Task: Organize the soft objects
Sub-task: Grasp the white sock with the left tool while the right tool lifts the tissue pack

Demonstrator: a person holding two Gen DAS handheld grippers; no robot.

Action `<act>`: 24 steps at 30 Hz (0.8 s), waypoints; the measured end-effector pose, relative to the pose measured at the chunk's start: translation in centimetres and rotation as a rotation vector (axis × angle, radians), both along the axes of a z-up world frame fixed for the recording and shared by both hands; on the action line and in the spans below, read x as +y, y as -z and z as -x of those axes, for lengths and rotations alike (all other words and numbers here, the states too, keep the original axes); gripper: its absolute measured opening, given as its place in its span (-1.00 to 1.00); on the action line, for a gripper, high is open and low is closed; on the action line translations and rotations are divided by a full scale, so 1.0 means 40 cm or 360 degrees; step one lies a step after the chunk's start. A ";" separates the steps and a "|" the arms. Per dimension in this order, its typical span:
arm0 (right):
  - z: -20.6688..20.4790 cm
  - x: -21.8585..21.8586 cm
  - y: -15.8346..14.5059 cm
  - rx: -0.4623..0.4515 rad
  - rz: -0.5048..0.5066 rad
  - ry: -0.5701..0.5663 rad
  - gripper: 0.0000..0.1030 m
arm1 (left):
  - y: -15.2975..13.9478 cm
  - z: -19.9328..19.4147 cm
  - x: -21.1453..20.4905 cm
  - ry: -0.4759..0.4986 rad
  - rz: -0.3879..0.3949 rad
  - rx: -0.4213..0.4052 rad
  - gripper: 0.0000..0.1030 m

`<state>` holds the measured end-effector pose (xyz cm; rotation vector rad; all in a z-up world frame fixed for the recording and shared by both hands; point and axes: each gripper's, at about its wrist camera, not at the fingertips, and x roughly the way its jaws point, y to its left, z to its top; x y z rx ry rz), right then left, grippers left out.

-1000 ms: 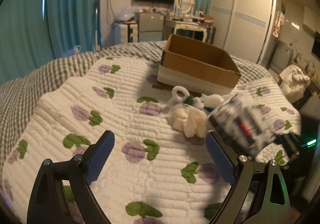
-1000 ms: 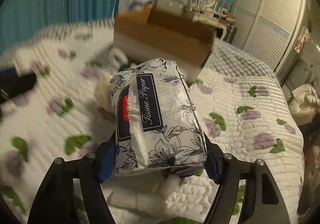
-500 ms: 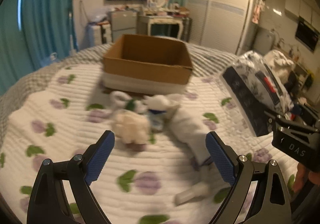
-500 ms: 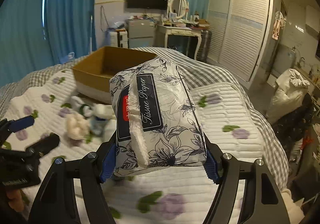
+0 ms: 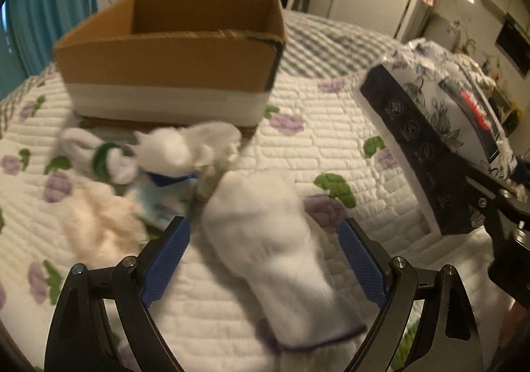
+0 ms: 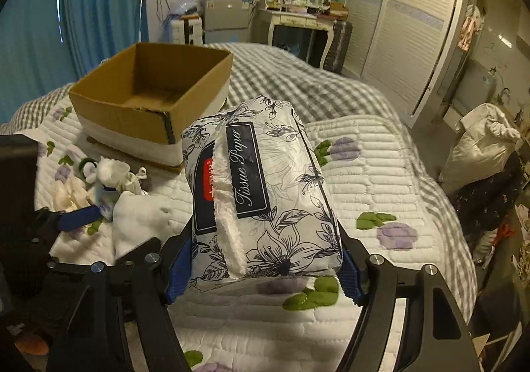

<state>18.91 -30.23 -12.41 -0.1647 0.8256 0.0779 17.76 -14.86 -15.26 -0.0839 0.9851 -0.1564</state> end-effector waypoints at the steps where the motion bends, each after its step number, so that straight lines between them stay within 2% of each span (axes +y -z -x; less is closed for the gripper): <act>1: -0.004 -0.001 0.005 0.0015 -0.0014 -0.0007 0.39 | 0.011 -0.007 -0.003 0.0003 -0.0005 0.0025 0.77; 6: 0.003 -0.009 0.013 0.0008 -0.0060 0.0006 0.40 | 0.049 -0.010 -0.004 0.0017 -0.0044 0.0092 0.71; 11: 0.038 -0.007 -0.003 -0.0019 -0.0052 0.0042 0.40 | 0.036 0.023 0.015 0.0044 -0.0062 0.0082 0.22; 15: 0.074 -0.006 -0.034 -0.0040 -0.0097 0.0040 0.40 | -0.009 0.067 0.031 0.0111 0.0008 0.0045 0.11; 19: 0.119 0.005 -0.088 -0.0109 -0.0094 0.0026 0.40 | -0.103 0.127 0.034 0.0158 0.0002 -0.0098 0.11; 24: 0.180 0.019 -0.189 -0.0236 -0.0099 0.0007 0.40 | -0.256 0.190 0.075 0.0157 0.0022 -0.0287 0.11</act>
